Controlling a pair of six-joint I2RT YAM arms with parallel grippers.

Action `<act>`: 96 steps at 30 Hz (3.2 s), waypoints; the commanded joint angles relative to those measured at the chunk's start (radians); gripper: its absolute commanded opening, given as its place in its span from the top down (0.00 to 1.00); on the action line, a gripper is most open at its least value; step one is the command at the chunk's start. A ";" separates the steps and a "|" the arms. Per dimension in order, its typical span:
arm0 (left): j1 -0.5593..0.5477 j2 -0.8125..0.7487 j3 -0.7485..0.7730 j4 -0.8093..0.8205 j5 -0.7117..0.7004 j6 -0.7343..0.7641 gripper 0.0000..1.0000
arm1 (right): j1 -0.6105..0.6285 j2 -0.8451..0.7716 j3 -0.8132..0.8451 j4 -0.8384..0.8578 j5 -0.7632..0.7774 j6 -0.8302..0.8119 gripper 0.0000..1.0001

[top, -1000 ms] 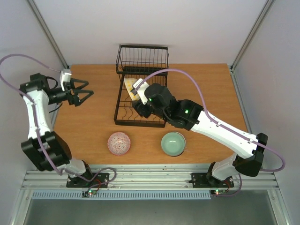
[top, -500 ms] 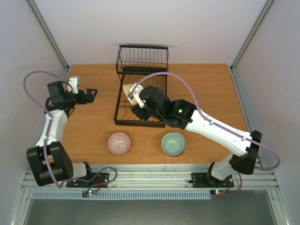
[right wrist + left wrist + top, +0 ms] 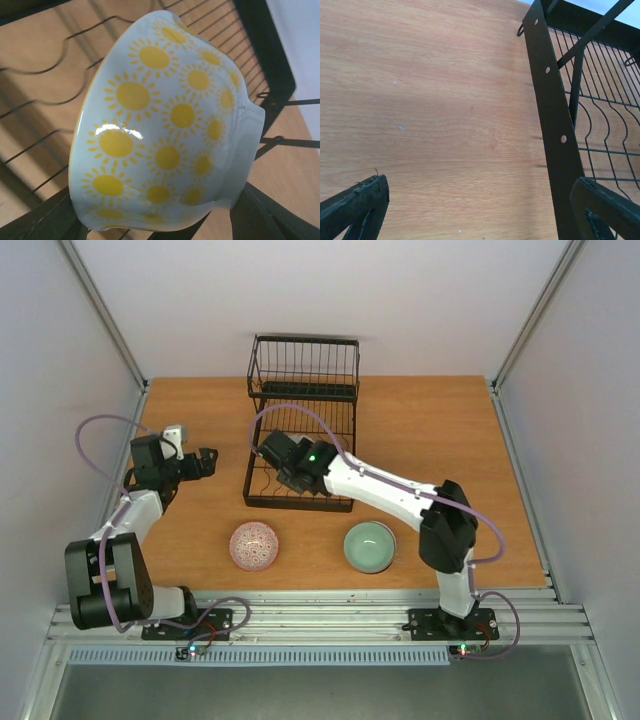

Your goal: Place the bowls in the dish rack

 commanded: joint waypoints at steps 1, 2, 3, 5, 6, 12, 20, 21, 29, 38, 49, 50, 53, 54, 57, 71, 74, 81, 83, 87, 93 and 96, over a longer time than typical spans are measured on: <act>-0.007 -0.054 -0.057 0.140 -0.043 0.026 0.01 | -0.066 0.098 0.169 -0.043 0.126 -0.016 0.98; -0.009 -0.059 -0.063 0.147 -0.045 0.028 0.01 | -0.077 0.131 0.205 -0.059 0.139 -0.015 0.99; -0.011 -0.062 -0.066 0.149 -0.047 0.028 0.01 | -0.083 0.166 0.241 -0.077 0.151 -0.018 0.99; -0.015 -0.061 -0.065 0.146 -0.046 0.028 0.01 | -0.092 0.237 0.315 -0.108 0.181 -0.039 0.99; -0.016 -0.055 -0.065 0.147 -0.044 0.028 0.01 | -0.095 0.275 0.353 -0.125 0.206 -0.053 0.99; -0.022 -0.032 -0.071 0.163 -0.026 0.025 0.01 | -0.106 0.447 0.520 -0.183 0.309 -0.127 0.99; -0.029 -0.042 -0.090 0.192 -0.042 0.029 0.01 | -0.171 0.566 0.613 -0.159 0.385 -0.188 0.99; -0.029 -0.041 -0.090 0.194 -0.045 0.030 0.01 | -0.182 0.582 0.630 -0.161 0.387 -0.195 0.99; -0.029 -0.011 -0.078 0.189 -0.052 0.030 0.01 | -0.276 0.736 0.801 -0.176 0.365 -0.265 0.99; -0.029 0.010 -0.070 0.188 -0.049 0.028 0.01 | -0.297 0.801 0.839 -0.073 0.390 -0.366 0.94; -0.029 0.018 -0.062 0.181 -0.044 0.033 0.01 | -0.298 0.756 0.808 -0.141 0.312 -0.267 0.01; -0.030 0.015 -0.062 0.179 -0.044 0.034 0.01 | -0.296 0.748 0.799 -0.140 0.309 -0.262 0.01; -0.029 0.009 -0.064 0.181 -0.046 0.034 0.01 | -0.286 0.713 0.747 -0.111 0.310 -0.259 0.01; -0.030 0.008 -0.065 0.180 -0.046 0.034 0.01 | -0.279 0.695 0.722 -0.097 0.311 -0.258 0.01; -0.030 0.007 -0.065 0.179 -0.045 0.036 0.01 | -0.248 0.628 0.648 -0.064 0.309 -0.239 0.01; -0.030 -0.021 -0.068 0.159 -0.023 0.042 0.01 | -0.051 0.191 0.327 -0.168 0.143 0.117 0.17; -0.029 -0.031 -0.072 0.161 -0.014 0.042 0.01 | -0.014 0.000 0.150 -0.138 -0.014 0.260 0.42; -0.030 -0.019 -0.065 0.155 0.007 0.034 0.01 | -0.008 -0.247 -0.208 -0.012 -0.378 0.451 0.62; -0.030 -0.025 -0.067 0.154 0.006 0.034 0.01 | -0.005 -0.283 -0.287 0.046 -0.485 0.468 0.63; -0.030 -0.037 -0.075 0.162 0.005 0.034 0.01 | 0.019 -0.282 -0.362 0.133 -0.613 0.479 0.62; -0.030 -0.024 -0.075 0.167 0.003 0.037 0.01 | 0.066 -0.184 -0.330 0.195 -0.633 0.468 0.65; -0.031 -0.019 -0.071 0.165 0.000 0.040 0.01 | 0.076 -0.149 -0.315 0.214 -0.637 0.468 0.66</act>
